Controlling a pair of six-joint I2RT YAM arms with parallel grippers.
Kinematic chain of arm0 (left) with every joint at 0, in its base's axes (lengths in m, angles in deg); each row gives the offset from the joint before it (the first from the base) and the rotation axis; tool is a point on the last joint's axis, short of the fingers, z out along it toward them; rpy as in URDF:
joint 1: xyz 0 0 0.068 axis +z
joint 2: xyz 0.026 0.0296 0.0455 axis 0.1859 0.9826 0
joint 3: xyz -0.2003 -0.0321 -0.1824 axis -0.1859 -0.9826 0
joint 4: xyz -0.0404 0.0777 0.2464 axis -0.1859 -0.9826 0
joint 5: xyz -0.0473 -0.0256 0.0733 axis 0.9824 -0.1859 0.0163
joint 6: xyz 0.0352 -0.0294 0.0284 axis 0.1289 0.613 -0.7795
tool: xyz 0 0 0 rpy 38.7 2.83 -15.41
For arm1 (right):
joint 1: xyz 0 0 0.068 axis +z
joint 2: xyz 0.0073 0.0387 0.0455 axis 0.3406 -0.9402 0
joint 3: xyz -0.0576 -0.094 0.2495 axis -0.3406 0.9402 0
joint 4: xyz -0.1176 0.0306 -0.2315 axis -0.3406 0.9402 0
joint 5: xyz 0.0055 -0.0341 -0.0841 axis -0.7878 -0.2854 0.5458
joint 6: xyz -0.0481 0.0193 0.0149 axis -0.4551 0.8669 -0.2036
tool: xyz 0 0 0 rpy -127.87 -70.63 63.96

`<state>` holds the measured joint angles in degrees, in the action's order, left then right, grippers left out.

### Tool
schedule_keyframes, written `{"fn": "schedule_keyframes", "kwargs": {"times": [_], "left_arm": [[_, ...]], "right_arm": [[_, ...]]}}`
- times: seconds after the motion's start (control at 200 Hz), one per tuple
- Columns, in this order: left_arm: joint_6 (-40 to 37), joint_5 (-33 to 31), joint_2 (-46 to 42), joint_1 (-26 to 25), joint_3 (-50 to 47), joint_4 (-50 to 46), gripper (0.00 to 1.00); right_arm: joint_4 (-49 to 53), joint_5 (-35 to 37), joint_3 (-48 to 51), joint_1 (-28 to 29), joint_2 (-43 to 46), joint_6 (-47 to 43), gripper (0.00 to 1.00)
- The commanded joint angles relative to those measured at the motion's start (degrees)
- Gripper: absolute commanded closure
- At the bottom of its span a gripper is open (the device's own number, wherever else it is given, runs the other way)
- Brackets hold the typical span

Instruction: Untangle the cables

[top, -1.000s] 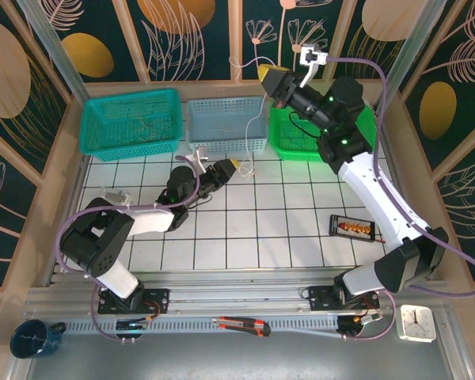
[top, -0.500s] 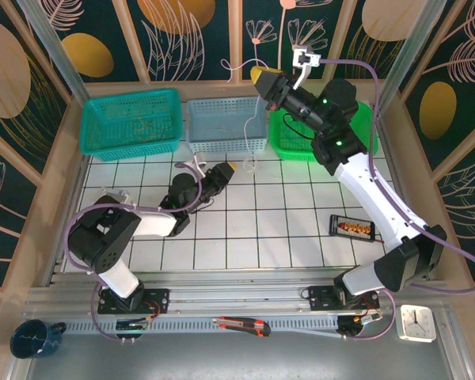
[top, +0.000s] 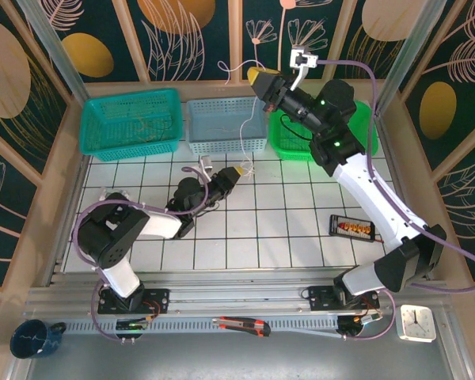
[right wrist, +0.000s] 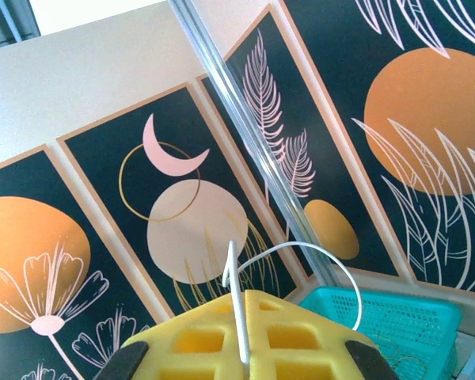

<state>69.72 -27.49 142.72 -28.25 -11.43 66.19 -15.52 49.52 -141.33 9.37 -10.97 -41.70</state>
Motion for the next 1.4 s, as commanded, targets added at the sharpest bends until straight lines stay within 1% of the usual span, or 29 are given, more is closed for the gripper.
{"fn": "schedule_keyframes", "kwargs": {"times": [0.0,0.11,0.535,0.56,0.671,0.731,0.861,0.946,1.031,1.196,1.331,1.396], "left_arm": [[1.6,-0.3,1.7,-0.7,1.1,4.1,0.64],[2.0,-0.9,2.4,-0.9,1.0,4.7,0.65],[2.3,-0.8,3.5,-0.9,3.0,6.0,0.62],[2.3,-0.9,3.5,-0.9,3.0,6.0,0.63],[2.3,-1.1,3.6,-0.9,3.2,6.1,0.73],[2.2,-1.2,3.8,-0.9,3.4,6.1,0.77],[2.4,-1.1,4.9,-0.9,4.0,6.8,0.79],[2.6,-0.2,5.8,-0.9,4.6,7.6,0.75],[3.0,0.6,6.3,-1.0,4.9,7.9,0.68],[2.3,-0.3,5.9,-1.4,3.5,7.8,0.55],[2.2,0.2,6.4,-1.4,3.4,8.7,0.54],[2.2,0.5,6.6,-1.4,3.5,8.8,0.51]], "right_arm": [[-3.4,0.7,-1.9,0.8,-0.1,-1.0,1.0],[-3.4,0.7,-1.9,1.3,-0.1,-1.0,1.0],[-4.8,1.1,1.5,1.7,1.5,-0.2,1.0],[-5.0,1.1,1.9,1.7,1.7,-0.1,1.0],[-5.7,1.5,3.5,1.7,2.4,0.4,1.0],[-5.6,1.6,3.9,1.7,2.8,0.4,1.0],[-5.6,2.0,4.6,1.7,3.5,0.5,1.0],[-5.6,2.2,4.8,1.7,3.8,0.5,1.0],[-5.6,2.2,4.5,1.7,3.8,0.4,1.0],[-5.8,2.1,4.6,1.7,3.8,0.6,1.0],[-6.0,2.1,4.7,1.7,3.8,0.8,1.0],[-6.1,2.0,4.7,1.7,3.8,0.8,1.0]]}}
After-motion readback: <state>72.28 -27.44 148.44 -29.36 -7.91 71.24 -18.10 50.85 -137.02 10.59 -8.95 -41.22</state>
